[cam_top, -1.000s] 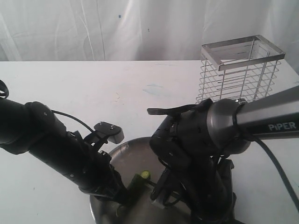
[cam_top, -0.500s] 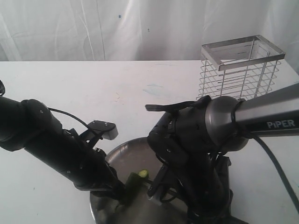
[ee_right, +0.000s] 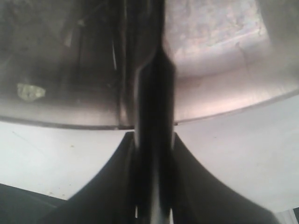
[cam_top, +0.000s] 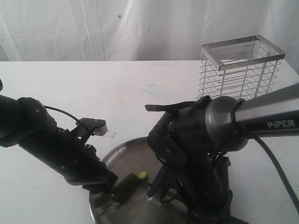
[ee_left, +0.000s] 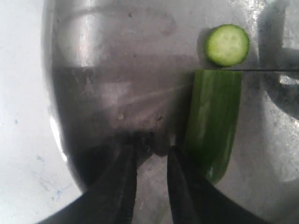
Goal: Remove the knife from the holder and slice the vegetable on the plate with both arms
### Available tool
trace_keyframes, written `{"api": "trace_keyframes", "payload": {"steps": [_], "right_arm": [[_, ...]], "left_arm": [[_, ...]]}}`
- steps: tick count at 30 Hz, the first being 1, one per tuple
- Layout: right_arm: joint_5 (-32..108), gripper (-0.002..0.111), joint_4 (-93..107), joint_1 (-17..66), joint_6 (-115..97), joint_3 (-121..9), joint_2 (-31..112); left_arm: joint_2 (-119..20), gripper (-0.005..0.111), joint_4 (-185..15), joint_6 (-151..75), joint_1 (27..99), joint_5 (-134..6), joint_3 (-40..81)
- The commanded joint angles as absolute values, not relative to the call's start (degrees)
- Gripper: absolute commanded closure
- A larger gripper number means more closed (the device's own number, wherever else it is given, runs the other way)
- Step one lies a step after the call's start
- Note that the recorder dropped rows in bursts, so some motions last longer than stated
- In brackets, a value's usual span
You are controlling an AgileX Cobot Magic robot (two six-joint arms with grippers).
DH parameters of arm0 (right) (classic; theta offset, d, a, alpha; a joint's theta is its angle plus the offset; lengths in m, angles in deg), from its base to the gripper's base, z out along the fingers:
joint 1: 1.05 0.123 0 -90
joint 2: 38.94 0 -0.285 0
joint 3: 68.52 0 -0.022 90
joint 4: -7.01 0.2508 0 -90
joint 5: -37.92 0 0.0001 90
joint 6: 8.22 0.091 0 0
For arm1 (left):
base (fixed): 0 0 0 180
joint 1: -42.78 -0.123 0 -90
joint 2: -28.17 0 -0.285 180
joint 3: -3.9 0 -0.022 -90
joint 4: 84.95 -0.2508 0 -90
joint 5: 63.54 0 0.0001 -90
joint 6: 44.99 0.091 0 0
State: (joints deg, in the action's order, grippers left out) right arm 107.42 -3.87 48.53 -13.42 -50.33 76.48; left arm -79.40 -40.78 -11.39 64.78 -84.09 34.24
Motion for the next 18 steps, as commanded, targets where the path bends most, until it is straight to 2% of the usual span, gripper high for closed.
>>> {"api": "trace_keyframes", "payload": {"steps": [1,6,12,18], "right_arm": [[107.88,0.108,-3.91,48.57,-14.03,-51.12,76.41],[107.88,0.108,-3.91,48.57,-14.03,-53.28,76.41],[107.88,0.108,-3.77,48.57,-13.46,-55.52,76.54],[107.88,0.108,-0.47,48.57,-12.86,-56.14,79.17]], "left_arm": [[-79.81,0.076,-42.68,-12.05,64.69,-85.43,35.0],[-77.71,0.076,-41.89,-11.55,65.7,-86.32,35.0],[-77.6,0.076,-42.04,-10.12,70.67,-86.62,35.0],[-77.6,0.076,-43.37,-10.12,71.49,-86.42,35.0]]}}
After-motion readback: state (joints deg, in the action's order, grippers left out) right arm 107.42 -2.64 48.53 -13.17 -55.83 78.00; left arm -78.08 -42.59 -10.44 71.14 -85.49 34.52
